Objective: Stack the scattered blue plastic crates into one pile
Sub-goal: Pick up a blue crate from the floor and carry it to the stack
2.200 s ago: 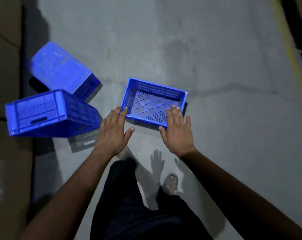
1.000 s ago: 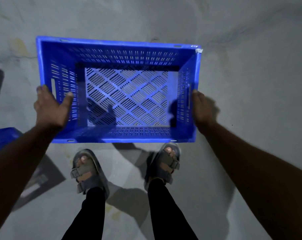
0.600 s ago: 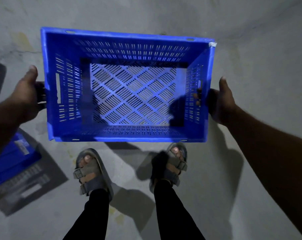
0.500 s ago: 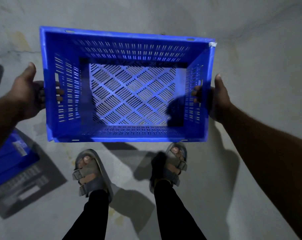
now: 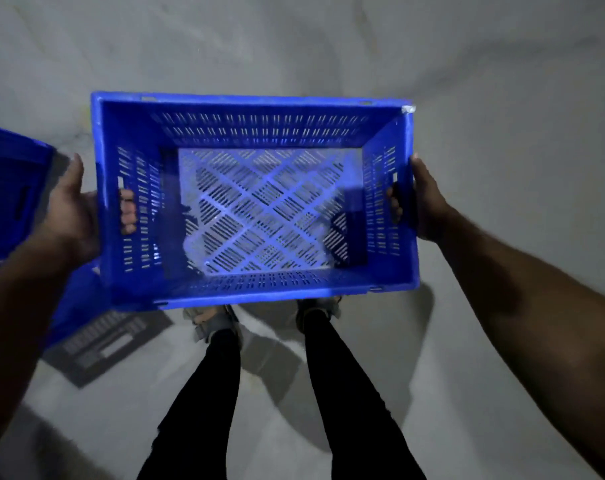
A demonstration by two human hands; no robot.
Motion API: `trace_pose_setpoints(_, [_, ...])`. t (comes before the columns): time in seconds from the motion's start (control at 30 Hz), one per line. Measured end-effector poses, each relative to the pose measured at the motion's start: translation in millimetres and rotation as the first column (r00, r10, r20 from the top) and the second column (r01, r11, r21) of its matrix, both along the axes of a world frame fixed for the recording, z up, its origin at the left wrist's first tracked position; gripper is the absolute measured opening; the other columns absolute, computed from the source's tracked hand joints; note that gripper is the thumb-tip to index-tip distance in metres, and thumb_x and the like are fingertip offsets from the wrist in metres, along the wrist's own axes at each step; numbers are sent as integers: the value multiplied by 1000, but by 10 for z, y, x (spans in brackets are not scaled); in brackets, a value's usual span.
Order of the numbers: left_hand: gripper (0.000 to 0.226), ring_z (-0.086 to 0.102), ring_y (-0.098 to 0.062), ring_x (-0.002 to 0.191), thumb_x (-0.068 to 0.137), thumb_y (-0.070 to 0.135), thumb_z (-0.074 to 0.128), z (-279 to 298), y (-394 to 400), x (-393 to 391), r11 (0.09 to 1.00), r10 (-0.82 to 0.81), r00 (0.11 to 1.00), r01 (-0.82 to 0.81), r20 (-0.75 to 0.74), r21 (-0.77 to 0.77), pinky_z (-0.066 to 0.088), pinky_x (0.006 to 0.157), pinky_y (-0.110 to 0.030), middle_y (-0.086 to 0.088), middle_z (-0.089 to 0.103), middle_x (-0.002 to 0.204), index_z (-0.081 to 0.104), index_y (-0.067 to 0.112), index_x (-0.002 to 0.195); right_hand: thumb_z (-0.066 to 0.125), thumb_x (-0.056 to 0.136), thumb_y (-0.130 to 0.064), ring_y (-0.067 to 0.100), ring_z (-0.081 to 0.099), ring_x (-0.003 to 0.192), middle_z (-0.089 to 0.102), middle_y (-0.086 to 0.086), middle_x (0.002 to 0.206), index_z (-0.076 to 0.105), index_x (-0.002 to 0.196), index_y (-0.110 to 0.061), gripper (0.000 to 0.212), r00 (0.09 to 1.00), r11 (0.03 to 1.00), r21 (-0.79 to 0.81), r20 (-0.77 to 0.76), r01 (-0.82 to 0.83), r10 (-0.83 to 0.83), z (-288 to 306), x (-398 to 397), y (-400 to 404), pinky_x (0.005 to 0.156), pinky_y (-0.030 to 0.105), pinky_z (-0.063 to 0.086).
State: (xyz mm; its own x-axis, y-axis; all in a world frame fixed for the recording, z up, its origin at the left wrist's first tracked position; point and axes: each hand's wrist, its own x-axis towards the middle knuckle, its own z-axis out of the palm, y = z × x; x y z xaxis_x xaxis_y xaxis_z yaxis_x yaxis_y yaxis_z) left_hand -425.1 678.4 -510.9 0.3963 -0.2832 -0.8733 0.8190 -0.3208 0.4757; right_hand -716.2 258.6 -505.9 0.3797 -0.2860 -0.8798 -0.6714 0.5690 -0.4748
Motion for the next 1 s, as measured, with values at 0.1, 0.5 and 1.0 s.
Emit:
trace_pose_setpoints(0.1, [85,51,-17,48,75,89,35,802,78,-62,1000,10,1000,-10,-23,-11,46,50,-22,-3,60,63,73,13,74,21,90,-77,15,28,35,33,1,45,51,67,-12,75,1000,1000,-20,20,5,-5,785,-74,37,40,22,22])
trace_pose_setpoints(0.5, [72,20,-9,28,75,92,33,3485,75,-337,997,-48,999,47,14,64,22,37,-16,7,24,38,36,22,57,36,84,-84,12,20,32,24,-3,43,36,59,-22,67,988,987,-27,17,156,-156,3392,-614,384,40,21,15])
trace_pose_setpoints(1.0, [71,17,-11,30,70,92,45,4614,-938,-34,995,1,989,-16,147,102,19,37,-15,6,21,41,32,22,62,44,77,-86,10,18,31,21,-4,43,32,60,-20,69,987,985,-100,97,140,-131,4472,-91,-738,33,15,19])
